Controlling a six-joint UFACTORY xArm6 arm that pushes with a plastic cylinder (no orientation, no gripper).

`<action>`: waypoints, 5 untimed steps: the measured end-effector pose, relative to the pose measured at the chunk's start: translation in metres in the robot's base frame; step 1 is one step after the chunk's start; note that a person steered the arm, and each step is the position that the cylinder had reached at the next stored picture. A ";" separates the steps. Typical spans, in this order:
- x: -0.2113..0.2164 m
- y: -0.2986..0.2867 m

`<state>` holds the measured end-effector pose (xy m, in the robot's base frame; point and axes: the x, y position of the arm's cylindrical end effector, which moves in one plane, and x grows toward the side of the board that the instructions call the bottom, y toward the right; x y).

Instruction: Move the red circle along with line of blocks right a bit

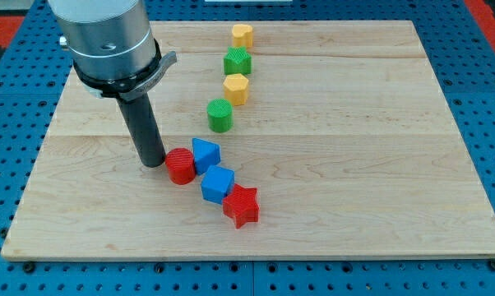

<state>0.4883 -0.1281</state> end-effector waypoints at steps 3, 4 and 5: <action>0.015 0.032; 0.018 0.030; 0.030 0.027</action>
<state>0.5184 -0.1010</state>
